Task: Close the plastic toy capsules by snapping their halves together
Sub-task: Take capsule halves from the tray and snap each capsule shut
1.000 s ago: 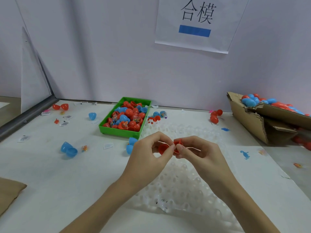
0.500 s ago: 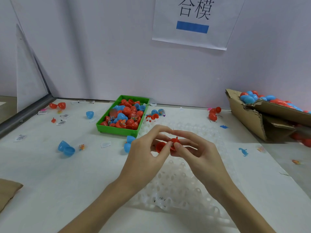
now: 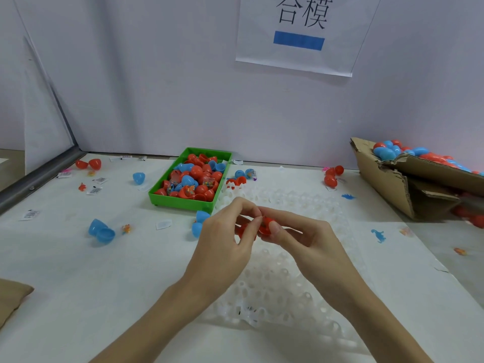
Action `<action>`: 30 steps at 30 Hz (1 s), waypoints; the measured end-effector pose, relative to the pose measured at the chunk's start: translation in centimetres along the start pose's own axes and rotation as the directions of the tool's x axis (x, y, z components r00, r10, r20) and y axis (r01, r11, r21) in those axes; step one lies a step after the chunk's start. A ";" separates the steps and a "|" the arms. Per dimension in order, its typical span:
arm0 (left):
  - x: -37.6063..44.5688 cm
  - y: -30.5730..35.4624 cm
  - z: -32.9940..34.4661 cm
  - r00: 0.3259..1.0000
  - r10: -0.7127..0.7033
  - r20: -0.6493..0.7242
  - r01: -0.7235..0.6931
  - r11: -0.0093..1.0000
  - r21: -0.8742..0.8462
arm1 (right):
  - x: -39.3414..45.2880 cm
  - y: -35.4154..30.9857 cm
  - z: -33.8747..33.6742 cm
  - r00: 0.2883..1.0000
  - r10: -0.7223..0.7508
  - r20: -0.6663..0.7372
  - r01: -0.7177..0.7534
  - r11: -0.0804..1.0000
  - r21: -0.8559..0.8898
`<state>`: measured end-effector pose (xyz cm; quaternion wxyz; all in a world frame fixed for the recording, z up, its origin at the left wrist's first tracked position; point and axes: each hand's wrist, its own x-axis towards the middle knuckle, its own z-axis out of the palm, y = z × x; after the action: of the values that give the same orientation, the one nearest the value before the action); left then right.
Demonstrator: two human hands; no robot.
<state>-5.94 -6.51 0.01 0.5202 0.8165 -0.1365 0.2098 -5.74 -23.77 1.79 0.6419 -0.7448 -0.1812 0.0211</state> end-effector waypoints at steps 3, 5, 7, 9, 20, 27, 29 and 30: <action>0.0 0.2 -0.1 0.999 -0.039 0.018 0.040 0.996 -0.084 | 0.0 0.0 0.1 0.998 0.005 -0.066 -0.002 0.999 0.045; 0.1 0.3 -0.1 0.996 -0.074 0.047 0.080 0.986 -0.147 | 0.1 0.2 0.0 0.996 0.030 -0.083 -0.022 0.995 0.097; 0.2 0.4 -0.2 0.991 -0.107 0.079 0.123 0.963 -0.239 | 0.3 0.3 -0.2 0.994 0.073 -0.087 -0.056 0.980 0.192; 0.4 0.5 -0.3 0.985 -0.121 0.120 0.155 0.929 -0.335 | 0.4 0.3 -0.6 0.986 0.114 -0.125 -0.077 0.959 0.271; 0.7 0.6 -0.7 0.991 -0.108 0.078 0.128 0.930 -0.343 | 0.4 0.0 -0.4 0.980 -0.029 -0.198 0.033 0.999 0.015; 0.6 0.8 -0.7 0.989 -0.112 0.094 0.136 0.941 -0.311 | 0.2 0.3 0.0 0.993 -0.021 -0.115 0.035 0.992 0.124; 0.5 0.8 -0.6 0.994 -0.078 0.072 0.094 0.958 -0.271 | 0.2 0.5 0.0 0.995 -0.010 -0.097 0.027 0.985 0.173; 0.4 0.9 -0.5 0.997 -0.052 0.057 0.064 0.969 -0.240 | 0.2 0.5 0.0 0.996 -0.010 -0.090 0.027 0.982 0.186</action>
<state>-6.06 -6.41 1.12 0.6180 0.7558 -0.1501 0.1560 -5.44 -23.74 1.31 0.7164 -0.6798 -0.1567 -0.0012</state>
